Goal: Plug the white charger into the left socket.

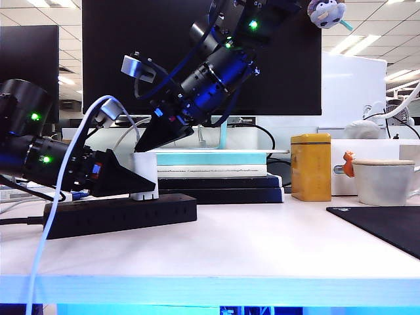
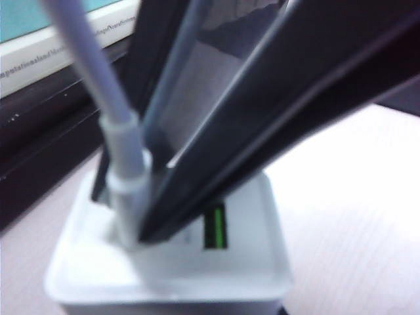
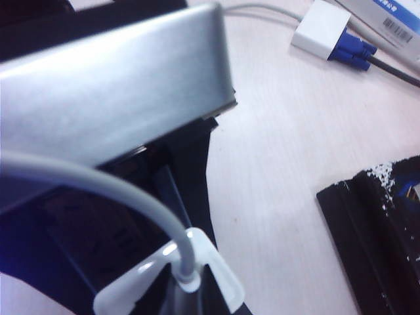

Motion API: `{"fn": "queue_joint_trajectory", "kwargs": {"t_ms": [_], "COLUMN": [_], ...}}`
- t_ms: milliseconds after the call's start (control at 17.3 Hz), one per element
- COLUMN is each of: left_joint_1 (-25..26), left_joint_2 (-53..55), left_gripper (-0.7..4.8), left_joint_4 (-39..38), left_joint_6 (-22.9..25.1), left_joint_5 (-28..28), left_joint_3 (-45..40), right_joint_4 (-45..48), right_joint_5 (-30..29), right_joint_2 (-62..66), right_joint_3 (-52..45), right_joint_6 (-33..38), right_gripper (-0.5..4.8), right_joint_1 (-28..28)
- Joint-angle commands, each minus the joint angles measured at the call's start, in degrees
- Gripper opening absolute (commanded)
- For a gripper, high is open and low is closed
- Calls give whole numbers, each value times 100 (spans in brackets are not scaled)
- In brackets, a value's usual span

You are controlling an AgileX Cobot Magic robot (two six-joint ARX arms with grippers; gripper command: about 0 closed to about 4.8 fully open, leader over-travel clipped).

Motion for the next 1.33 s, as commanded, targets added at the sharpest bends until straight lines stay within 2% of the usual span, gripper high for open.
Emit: {"fn": "queue_joint_trajectory", "kwargs": {"t_ms": [58,404,980,1153,1326], "left_joint_1": [-111,-120,-122,-127,-127], "left_joint_2": [57,57,-155,-155,-221], "left_gripper": [128,128,128,128,129], "left_joint_4": [-439,-450,-957,-968,-1045], "left_joint_6": [-195,-210,-179,-170,-170], "left_joint_5": [-284,-310,-647,-645,-743], "left_joint_3": [-39,-39,-39,-39,-37], "right_joint_4": [-1508,-1582,-1934,-1930,-1937], "right_joint_5": [-59,-162,-72,-55,-33], "right_joint_2": [245,409,452,538,538], "right_joint_3": [-219,-219,-219,-219,-219], "right_joint_6": [87,271,396,673,509], "right_gripper": [52,52,47,44,44], "right_joint_1": [85,72,-11,-20,-15]}}
